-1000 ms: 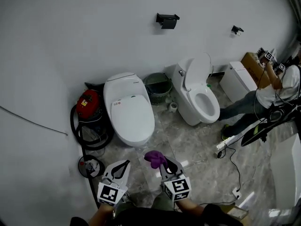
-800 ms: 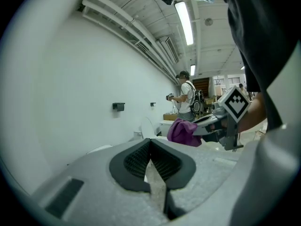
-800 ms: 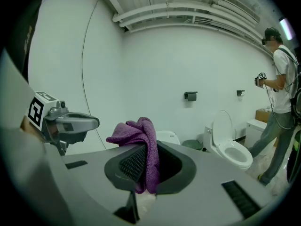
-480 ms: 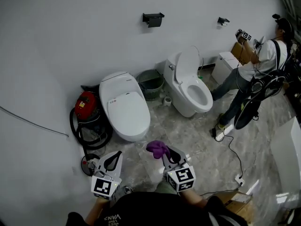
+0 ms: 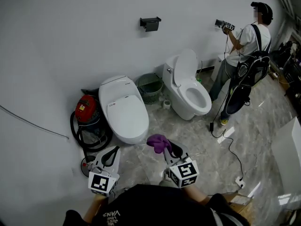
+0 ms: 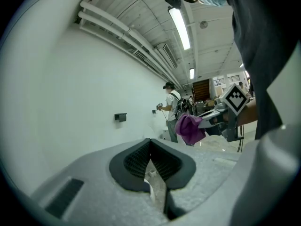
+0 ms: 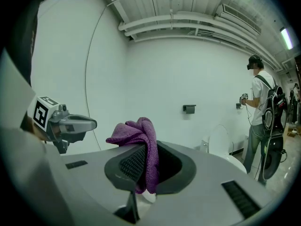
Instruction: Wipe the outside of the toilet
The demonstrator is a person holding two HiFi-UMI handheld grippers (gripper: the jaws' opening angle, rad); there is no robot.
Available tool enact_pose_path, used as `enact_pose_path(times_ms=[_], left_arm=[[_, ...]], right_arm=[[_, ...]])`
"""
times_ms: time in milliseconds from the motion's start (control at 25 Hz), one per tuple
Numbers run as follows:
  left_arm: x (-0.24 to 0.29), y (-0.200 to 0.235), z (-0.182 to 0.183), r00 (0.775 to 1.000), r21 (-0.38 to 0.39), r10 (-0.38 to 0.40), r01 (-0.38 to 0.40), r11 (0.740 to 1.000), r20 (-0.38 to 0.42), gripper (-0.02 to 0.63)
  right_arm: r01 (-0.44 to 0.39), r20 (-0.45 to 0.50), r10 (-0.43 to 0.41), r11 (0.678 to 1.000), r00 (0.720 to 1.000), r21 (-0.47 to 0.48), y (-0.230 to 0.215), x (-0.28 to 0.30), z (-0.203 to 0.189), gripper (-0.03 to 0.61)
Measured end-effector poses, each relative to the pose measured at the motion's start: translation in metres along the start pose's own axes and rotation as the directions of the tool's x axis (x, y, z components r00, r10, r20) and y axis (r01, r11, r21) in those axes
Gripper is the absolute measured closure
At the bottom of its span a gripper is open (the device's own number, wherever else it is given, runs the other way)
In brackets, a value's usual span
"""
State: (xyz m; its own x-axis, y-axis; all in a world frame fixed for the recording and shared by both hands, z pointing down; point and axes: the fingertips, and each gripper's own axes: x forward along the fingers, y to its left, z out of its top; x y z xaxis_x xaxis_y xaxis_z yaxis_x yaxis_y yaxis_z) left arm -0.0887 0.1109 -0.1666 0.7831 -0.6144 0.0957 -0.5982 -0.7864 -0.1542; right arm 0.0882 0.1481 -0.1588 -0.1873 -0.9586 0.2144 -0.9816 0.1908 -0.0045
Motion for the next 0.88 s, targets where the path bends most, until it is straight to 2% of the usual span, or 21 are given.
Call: enact_pose_path(times_ms=[240,400,680,880], left_arm=[[0.008,-0.007,0.007,1.0,0.002,0.009,-0.009,1.0,0.019,0.612],[0.009,-0.011,0.008,1.0,-0.027,0.011,-0.011,1.0,-0.006,0.612],[0.015,-0.018,0.012,1.0,-0.016,0.018,-0.018,1.0,0.0,0.612],[0.024,-0.019,0.006,1.0,-0.047,0.024,-0.024,0.999,-0.012,0.612]], right_arm=[[-0.014,0.003,0.014,1.0,1.0,-0.011,-0.009,0.001,0.003,0.538],[-0.023,0.008,0.024,1.0,1.0,-0.006,-0.01,0.002,0.005,0.538],[-0.024,0.007,0.024,1.0,1.0,0.02,-0.016,-0.004,0.001,0.538],[-0.025,-0.005,0.025,0.999,1.0,0.028,-0.022,0.001,-0.005,0.538]])
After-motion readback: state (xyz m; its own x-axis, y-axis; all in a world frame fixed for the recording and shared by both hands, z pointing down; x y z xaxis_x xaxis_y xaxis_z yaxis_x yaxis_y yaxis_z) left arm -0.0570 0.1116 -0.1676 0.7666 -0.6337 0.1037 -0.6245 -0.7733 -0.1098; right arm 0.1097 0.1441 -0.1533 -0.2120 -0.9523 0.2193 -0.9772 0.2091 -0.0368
